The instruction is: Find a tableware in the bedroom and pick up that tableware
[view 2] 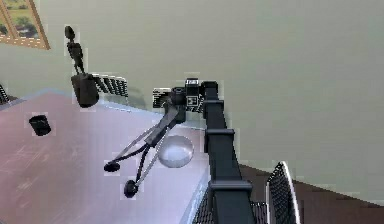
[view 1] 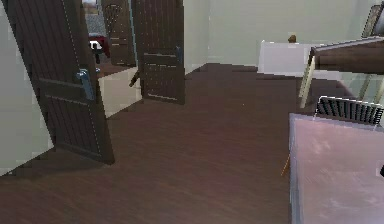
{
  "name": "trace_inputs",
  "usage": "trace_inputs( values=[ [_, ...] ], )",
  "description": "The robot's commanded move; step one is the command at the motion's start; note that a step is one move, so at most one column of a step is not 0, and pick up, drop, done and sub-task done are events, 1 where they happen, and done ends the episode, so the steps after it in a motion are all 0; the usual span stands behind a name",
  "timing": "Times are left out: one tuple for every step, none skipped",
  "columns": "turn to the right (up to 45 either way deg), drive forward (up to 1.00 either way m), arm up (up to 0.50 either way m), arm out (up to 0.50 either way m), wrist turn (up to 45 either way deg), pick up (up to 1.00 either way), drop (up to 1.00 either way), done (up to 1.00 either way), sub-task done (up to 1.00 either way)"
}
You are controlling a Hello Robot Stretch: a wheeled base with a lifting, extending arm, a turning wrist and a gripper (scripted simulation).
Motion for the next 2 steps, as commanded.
trace_inputs(
  values=[
    [0.0, 0.0, 0.0, 0.0, 45.0, 0.0, 0.0, 0.0, 0.0],
    [0.0, 0.0, 0.0, 0.0, 45.0, 0.0, 0.0, 0.0, 0.0]
  ],
)
